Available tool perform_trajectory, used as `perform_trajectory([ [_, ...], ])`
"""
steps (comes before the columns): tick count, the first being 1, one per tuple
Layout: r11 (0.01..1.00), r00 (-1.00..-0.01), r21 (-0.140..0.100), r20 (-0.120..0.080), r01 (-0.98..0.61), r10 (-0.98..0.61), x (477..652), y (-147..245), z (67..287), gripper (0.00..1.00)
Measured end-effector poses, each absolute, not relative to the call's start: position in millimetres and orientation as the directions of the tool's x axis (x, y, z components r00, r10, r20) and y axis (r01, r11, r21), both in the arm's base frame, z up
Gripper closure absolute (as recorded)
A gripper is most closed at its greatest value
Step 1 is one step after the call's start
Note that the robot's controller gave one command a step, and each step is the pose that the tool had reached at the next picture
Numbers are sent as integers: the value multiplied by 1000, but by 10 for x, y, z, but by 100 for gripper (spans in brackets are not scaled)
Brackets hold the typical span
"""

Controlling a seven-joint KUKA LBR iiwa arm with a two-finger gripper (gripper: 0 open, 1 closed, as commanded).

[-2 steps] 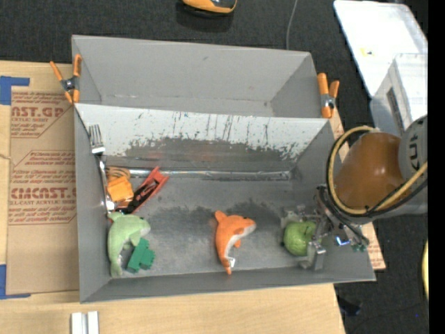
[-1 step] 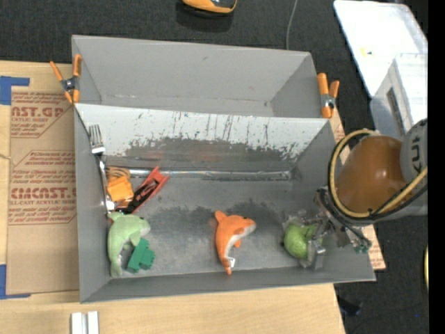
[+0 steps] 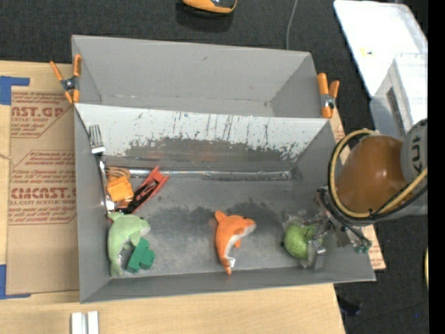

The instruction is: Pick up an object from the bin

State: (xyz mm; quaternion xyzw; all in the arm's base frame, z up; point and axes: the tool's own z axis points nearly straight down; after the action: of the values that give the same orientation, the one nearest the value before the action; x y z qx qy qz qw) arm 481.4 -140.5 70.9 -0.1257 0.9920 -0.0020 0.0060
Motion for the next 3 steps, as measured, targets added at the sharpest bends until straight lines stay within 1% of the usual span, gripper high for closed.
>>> perform_trajectory([
  [1, 977, -977, -4, -10, -214, -214, 5068, -1266, 1698, 100],
  [2, 976, -976, -4, -10, -216, -216, 5128, -1258, 1851, 100],
  [3, 977, -977, -4, -11, -214, -214, 5130, -1043, 2204, 100],
])
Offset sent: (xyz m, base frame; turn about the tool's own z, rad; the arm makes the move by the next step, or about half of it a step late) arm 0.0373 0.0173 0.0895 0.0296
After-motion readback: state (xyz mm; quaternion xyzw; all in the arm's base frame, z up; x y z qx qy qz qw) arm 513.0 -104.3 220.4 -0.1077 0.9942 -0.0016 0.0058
